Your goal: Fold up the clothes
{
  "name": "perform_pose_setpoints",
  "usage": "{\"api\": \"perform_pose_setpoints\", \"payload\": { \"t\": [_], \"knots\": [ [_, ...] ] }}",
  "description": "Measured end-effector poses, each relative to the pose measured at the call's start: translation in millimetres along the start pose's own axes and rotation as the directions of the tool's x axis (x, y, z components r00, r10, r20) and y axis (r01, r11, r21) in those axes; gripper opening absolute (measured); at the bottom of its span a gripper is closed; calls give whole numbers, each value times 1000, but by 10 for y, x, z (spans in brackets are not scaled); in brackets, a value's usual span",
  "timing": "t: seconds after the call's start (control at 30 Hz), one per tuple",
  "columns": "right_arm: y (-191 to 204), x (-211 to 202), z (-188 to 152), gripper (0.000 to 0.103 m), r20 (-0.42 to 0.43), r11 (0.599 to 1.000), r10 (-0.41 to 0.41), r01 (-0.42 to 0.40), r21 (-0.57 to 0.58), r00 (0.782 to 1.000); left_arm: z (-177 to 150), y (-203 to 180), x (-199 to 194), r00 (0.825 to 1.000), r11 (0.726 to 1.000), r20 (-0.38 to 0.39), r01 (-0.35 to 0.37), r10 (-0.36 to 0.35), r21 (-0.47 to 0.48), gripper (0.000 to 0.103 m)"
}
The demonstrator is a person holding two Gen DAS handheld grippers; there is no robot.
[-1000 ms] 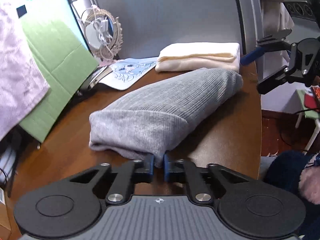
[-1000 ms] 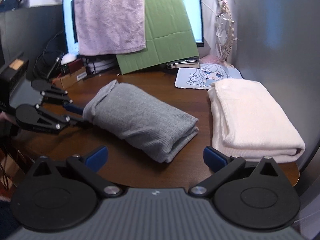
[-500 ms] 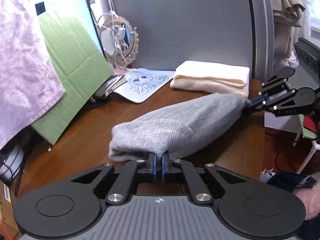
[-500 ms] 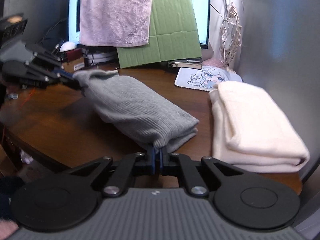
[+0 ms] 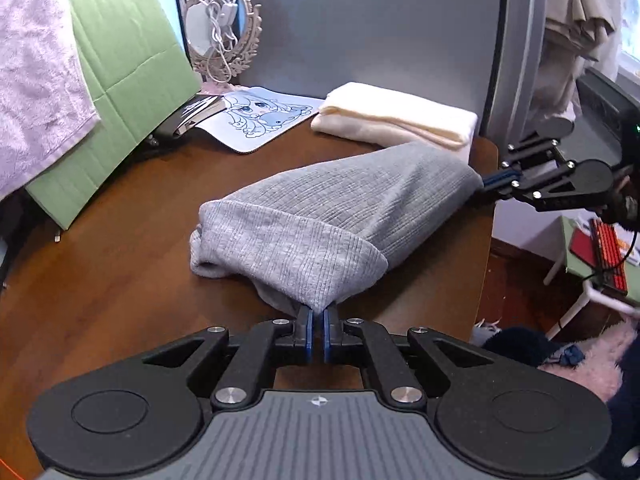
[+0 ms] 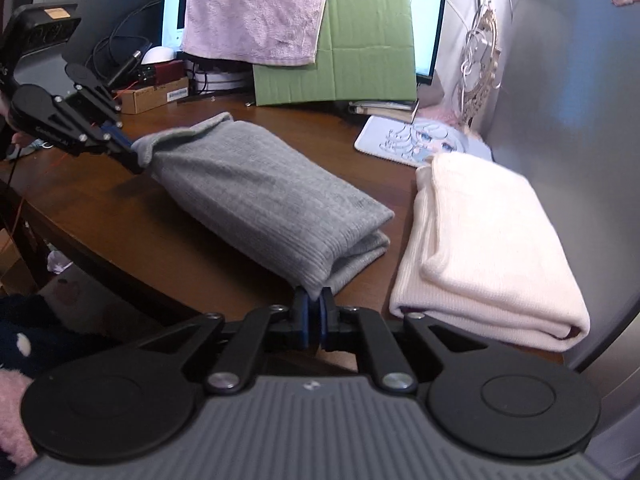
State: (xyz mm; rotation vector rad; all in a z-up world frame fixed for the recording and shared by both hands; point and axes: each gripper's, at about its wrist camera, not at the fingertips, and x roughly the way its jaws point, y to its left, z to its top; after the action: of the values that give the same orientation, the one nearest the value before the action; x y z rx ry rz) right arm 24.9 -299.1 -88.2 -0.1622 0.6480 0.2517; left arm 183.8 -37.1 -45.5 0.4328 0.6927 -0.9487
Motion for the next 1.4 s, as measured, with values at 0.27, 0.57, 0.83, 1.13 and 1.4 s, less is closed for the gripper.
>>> {"api": "perform_pose_setpoints", "payload": {
  "t": [0.27,0.57,0.83,1.13,1.4],
  "knots": [
    [-169,-421,278,13,91,996,47,-54,74,995,-28,-11,50,1000,1000,7,-5,5,-24,5],
    [211,398,1596,34,79,965,214,-198,-172,974,-84,-19,60,999,1000,33,-9,10,-20,5],
    [260,1648,2157,57,-172,910,384,-404,-97,907,-97,27,89,999,999,39,5,-4,-32,5],
    [291,1946,1988,18,-283,895,413,-443,-49,866,-100,6,130,999,1000,36,5,-4,-18,5],
    [339,1389,2018,12,-52,901,400,-403,-158,915,-82,10,35,998,997,66,16,-12,-73,8]
  ]
}}
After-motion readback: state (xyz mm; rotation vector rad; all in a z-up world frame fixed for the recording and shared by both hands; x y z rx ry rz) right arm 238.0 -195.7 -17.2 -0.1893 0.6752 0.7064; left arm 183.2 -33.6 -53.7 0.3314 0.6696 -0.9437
